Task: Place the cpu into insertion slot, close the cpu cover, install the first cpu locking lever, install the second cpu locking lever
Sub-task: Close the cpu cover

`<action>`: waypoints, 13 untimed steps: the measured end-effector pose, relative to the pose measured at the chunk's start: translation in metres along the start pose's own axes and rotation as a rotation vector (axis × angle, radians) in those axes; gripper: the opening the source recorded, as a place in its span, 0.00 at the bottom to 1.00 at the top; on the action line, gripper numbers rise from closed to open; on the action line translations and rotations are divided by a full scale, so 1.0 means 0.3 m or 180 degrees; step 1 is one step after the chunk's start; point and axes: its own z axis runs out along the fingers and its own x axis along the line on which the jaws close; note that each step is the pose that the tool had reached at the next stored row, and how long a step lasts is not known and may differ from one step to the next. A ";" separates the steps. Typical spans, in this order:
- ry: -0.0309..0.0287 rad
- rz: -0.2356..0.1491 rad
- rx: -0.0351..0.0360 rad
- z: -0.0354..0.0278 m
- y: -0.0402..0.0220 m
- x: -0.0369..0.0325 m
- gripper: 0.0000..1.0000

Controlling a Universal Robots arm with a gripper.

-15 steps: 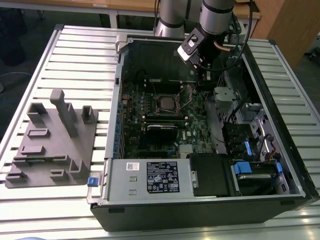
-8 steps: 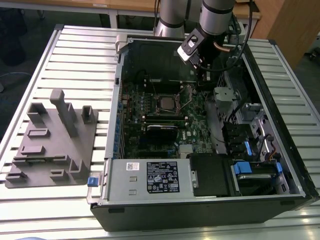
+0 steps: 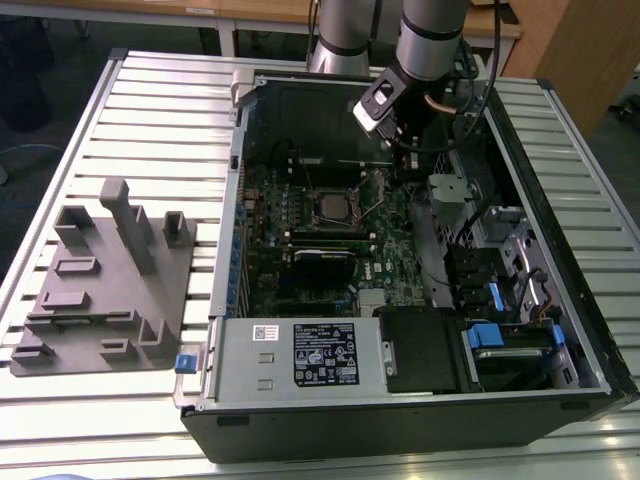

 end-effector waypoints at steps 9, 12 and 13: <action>-0.0001 0.0000 0.0000 0.005 -0.006 0.000 0.11; 0.0000 0.0000 -0.0005 0.004 -0.022 -0.001 0.11; 0.0000 0.0000 -0.0008 0.004 -0.028 -0.001 0.11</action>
